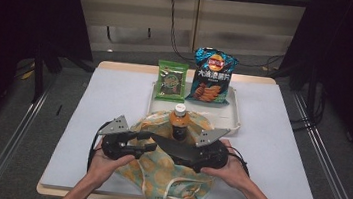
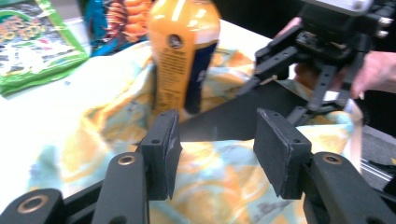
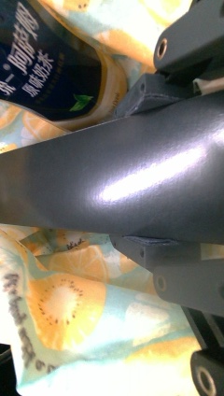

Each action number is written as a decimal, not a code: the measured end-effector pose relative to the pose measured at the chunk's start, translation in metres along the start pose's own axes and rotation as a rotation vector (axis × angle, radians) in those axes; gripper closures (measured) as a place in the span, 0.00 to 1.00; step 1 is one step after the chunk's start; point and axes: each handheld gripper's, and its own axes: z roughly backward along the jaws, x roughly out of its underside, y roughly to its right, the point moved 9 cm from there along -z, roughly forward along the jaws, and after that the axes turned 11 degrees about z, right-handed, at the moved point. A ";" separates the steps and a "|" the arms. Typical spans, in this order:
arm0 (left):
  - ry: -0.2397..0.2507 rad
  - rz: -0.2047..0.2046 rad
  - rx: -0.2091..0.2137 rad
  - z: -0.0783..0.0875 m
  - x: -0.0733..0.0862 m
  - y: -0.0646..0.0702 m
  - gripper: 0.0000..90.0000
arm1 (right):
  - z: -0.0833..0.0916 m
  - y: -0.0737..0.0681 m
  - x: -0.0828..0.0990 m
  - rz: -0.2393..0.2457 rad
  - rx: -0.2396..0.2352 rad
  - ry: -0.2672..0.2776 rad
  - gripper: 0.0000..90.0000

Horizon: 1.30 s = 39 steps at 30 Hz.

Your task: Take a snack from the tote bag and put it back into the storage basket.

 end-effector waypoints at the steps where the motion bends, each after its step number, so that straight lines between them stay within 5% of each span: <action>1: 0.004 0.007 -0.008 -0.001 0.000 -0.004 0.55 | 0.000 -0.001 0.000 -0.002 0.000 0.000 0.48; 5: -0.030 0.005 -0.045 -0.003 0.006 -0.018 0.49 | 0.004 -0.001 -0.001 -0.006 0.006 0.006 0.48; 12: -0.116 -0.034 -0.069 -0.011 0.022 -0.022 0.44 | 0.007 -0.004 -0.003 -0.016 0.010 0.004 0.48; 17: -0.161 -0.060 -0.054 -0.008 0.029 -0.024 0.57 | 0.011 -0.005 -0.003 -0.025 -0.001 0.007 0.48; 24: -0.164 -0.038 -0.019 0.003 0.028 -0.028 0.98 | 0.015 -0.002 0.000 -0.048 -0.001 0.012 0.48; 34: -0.154 0.003 -0.014 0.015 0.034 -0.035 1.00 | 0.033 -0.001 -0.008 -0.064 0.031 0.072 0.48; 39: -0.163 -0.008 -0.002 0.012 0.037 -0.028 1.00 | 0.038 -0.001 -0.014 -0.059 0.040 0.092 0.48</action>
